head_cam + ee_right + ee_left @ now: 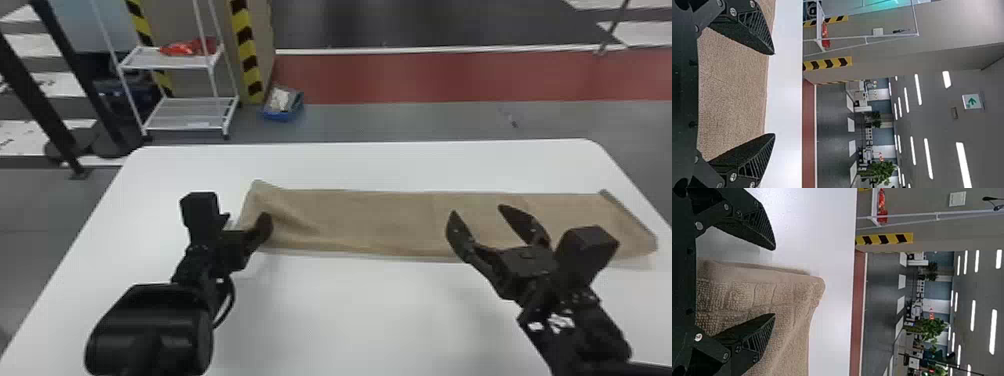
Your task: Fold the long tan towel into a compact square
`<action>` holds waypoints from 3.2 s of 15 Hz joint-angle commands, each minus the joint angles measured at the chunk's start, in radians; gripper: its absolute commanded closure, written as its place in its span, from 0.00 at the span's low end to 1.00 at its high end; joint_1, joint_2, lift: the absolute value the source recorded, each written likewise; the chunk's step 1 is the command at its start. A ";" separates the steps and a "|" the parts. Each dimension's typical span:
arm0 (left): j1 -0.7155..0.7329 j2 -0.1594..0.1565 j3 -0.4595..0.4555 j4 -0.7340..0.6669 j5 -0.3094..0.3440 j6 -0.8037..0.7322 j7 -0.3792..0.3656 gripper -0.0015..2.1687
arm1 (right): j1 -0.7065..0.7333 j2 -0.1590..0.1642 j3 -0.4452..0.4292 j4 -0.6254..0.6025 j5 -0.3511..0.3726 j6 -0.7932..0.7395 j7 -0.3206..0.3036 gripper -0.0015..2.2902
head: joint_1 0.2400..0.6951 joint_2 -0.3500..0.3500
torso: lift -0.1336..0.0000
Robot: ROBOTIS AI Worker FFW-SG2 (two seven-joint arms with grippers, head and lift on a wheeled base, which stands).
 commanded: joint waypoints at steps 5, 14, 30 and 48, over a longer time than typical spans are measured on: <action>-0.016 0.000 0.017 -0.001 -0.015 0.056 -0.029 0.37 | 0.000 0.002 -0.002 0.001 -0.005 0.000 0.008 0.07 | 1.00 0.61 | 0.08; 0.013 -0.008 0.024 -0.101 -0.002 0.141 -0.029 0.77 | -0.005 0.002 -0.001 -0.001 -0.008 0.000 0.008 0.07 | 1.00 0.60 | 0.08; 0.018 0.000 0.281 -0.854 0.426 0.927 -0.026 0.77 | -0.192 -0.008 0.019 0.280 0.098 -0.006 0.075 0.83 | 1.00 0.57 | 0.08; -0.007 -0.048 0.224 -0.868 0.469 0.927 0.002 0.77 | -0.037 0.002 0.076 0.008 -0.009 0.021 0.144 0.00 | 1.00 0.80 | 0.08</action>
